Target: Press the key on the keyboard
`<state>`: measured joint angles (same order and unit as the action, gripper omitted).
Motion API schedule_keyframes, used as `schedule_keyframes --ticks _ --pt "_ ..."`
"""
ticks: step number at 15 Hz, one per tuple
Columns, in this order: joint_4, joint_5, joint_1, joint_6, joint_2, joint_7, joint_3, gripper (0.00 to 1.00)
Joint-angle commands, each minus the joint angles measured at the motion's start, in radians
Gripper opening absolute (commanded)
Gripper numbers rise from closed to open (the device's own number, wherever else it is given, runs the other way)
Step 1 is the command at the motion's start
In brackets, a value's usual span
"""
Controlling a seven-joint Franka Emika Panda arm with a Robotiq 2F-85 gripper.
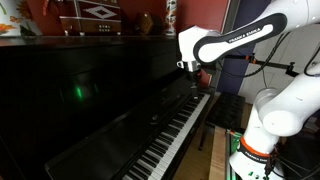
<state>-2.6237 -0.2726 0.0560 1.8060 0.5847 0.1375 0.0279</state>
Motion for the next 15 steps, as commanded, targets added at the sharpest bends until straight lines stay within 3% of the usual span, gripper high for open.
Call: schedule_keyframes --ticks 1,11,15 --pt "0.002 -0.003 -0.011 -0.003 0.004 -0.004 0.011 1.00" --pt "0.019 -0.002 -0.023 -0.002 -0.007 -0.004 0.003 1.00" --pt "-0.037 0.159 -0.157 0.162 -0.077 0.003 -0.049 1.00"
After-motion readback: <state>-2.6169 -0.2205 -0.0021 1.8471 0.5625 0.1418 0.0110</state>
